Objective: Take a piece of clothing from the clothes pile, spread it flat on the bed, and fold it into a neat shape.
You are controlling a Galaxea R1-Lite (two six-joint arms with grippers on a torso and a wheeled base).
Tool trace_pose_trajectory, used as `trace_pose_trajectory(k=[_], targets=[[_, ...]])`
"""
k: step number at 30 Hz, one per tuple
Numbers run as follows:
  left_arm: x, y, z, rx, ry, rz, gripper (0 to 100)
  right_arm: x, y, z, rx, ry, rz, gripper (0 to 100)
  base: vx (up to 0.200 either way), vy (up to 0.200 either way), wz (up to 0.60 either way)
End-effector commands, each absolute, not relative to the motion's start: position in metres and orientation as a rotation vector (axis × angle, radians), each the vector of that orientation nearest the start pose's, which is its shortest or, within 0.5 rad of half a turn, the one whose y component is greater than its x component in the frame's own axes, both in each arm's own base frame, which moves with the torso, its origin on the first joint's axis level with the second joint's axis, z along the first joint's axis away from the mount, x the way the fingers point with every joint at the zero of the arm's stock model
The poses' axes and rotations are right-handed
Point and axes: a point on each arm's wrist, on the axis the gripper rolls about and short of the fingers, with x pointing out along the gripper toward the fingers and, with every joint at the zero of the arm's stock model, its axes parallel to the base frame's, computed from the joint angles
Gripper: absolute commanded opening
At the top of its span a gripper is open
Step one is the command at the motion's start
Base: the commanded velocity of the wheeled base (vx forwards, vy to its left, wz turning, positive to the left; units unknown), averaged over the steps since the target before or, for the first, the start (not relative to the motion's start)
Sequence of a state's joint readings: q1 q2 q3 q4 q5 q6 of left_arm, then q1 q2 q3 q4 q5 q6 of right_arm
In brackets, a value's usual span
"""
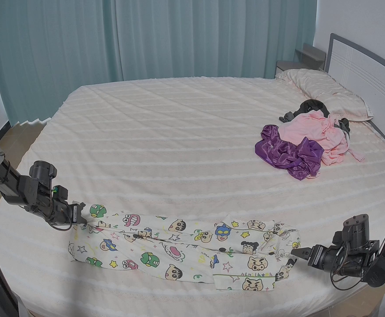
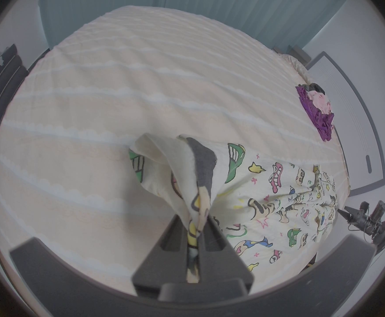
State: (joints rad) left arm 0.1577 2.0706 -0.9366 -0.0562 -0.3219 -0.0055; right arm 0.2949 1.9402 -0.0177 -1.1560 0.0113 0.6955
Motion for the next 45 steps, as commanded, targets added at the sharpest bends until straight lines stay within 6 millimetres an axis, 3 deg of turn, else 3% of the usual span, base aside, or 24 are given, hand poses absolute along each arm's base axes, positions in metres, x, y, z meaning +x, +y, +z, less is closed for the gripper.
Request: trace_pose_trajectory(k=[1,6,15,20,25,26,31,32,33,35,36,45], targets=[[0.330,0.070,0.068,-0.262,0.993,-0.095,0,0.180,0.054,0.018,0.553,0.838,0.000,100,0.000,0.000,0.00],[0.327,0.100,0.080,-0.264,0.963,-0.035,0,0.180,0.054,0.018,0.558,0.834,-0.006,100,0.000,0.000,0.00],[0.321,0.153,0.120,-0.267,0.923,0.072,0,0.181,0.052,0.022,0.574,0.804,-0.013,100,0.000,0.000,0.00],[0.314,0.147,0.137,-0.251,0.899,0.086,0,0.181,0.051,0.021,0.574,0.806,-0.016,100,0.000,0.000,0.00],[0.309,0.093,0.160,-0.242,0.949,0.064,0,0.181,0.051,0.022,0.574,0.800,-0.018,100,0.000,0.000,0.00],[0.309,0.093,0.160,-0.242,0.949,0.064,0,0.181,0.051,0.022,0.574,0.800,-0.018,100,0.000,0.000,0.00],[0.304,0.005,0.180,-0.189,0.955,0.045,0,0.181,0.052,0.022,0.562,0.795,-0.041,100,0.000,0.000,0.00],[0.303,-0.002,0.180,-0.188,0.959,0.044,0,0.181,0.052,0.022,0.561,0.796,-0.039,100,0.000,0.000,0.00],[0.301,-0.025,0.181,-0.177,0.960,0.037,0,0.181,0.052,0.022,0.560,0.796,-0.038,100,0.000,0.000,0.00],[0.301,-0.033,0.181,-0.173,0.960,0.034,0,0.181,0.052,0.022,0.560,0.796,-0.038,100,0.000,0.000,0.00],[0.294,-0.071,0.181,-0.153,0.965,0.025,0,0.181,0.052,0.022,0.561,0.796,-0.039,100,0.000,0.000,0.00],[0.276,-0.183,0.174,-0.146,0.975,-0.132,0,0.180,0.054,0.021,0.555,0.803,-0.035,100,0.000,0.000,0.00]])
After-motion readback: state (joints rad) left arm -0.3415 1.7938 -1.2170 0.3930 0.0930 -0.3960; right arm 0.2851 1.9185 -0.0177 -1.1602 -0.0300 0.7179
